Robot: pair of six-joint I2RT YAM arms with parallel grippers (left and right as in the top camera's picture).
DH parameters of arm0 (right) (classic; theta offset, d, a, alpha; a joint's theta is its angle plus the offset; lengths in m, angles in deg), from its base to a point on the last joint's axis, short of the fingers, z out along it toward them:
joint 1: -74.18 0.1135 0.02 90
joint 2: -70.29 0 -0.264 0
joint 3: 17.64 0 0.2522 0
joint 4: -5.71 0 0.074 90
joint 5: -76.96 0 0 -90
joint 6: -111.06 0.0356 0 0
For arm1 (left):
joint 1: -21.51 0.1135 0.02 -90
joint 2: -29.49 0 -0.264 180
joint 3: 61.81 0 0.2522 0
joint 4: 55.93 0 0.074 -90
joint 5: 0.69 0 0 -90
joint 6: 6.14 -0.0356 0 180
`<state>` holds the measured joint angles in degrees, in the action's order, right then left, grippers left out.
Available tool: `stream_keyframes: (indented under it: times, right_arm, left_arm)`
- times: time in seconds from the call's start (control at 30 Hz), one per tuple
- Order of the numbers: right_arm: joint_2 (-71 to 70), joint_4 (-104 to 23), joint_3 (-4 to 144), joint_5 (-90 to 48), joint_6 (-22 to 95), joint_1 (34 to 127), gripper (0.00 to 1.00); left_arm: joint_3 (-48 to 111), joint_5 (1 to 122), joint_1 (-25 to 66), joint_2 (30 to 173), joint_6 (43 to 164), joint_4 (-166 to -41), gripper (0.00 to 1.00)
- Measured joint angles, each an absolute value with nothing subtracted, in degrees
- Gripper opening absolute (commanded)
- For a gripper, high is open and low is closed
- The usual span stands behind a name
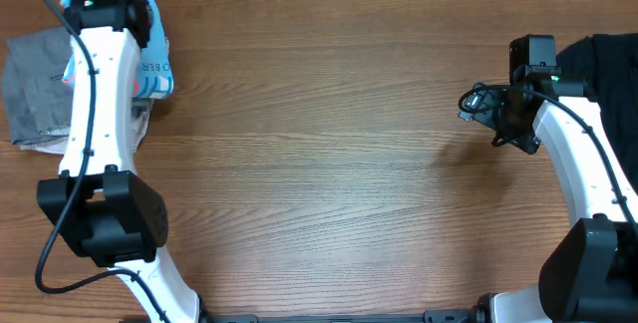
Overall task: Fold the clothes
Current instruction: 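Lift the blue bundle with the left gripper and place it on the grey pile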
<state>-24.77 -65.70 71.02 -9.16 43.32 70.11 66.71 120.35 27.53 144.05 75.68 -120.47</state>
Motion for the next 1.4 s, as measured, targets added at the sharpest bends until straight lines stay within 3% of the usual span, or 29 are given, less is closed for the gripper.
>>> stream_keyframes:
  times: [0.5, 0.93, 0.97, 1.0, 1.03, 1.07, 1.3, 1.33, 1.4]
  right_arm:
    - [-24.77, -65.68, 71.02, -9.16, 43.30, 70.11, 1.00]
    - [-24.77, -65.68, 71.02, -9.16, 43.30, 70.11, 1.00]
    - [-24.77, -65.68, 71.02, -9.16, 43.28, 70.11, 1.00]
    - [-24.77, -65.70, 71.02, -9.16, 43.30, 70.11, 1.00]
    - [-24.77, -65.68, 71.02, -9.18, 43.30, 70.11, 1.00]
    - [-24.77, -65.68, 71.02, -9.16, 43.30, 70.11, 1.00]
    - [-24.77, -65.70, 71.02, -9.16, 43.30, 70.11, 1.00]
    - [-24.77, -65.68, 71.02, -9.16, 43.28, 70.11, 1.00]
    - [-24.77, -65.68, 71.02, -9.18, 43.30, 70.11, 1.00]
  left_arm:
    - [66.76, 103.33, 43.18, 145.58, 73.56, -117.79, 0.06]
    - [66.76, 103.28, 47.29, 156.73, 72.70, -112.10, 0.09]
    - [66.76, 103.44, 47.57, 157.02, 72.72, -111.82, 0.13]
    - [66.76, 103.52, 47.88, 157.17, 72.72, -111.64, 0.27]
    - [66.76, 103.61, 48.21, 157.30, 72.66, -111.62, 0.74]
    - [66.76, 103.68, 48.67, 157.45, 72.92, -111.51, 1.00]
    - [67.57, 104.03, 52.29, 158.11, 80.75, -112.93, 1.00]
    - [68.96, 103.06, 53.54, 158.11, 82.95, -114.27, 0.96]
    - [70.82, 101.45, 54.55, 158.11, 84.99, -115.71, 0.71]
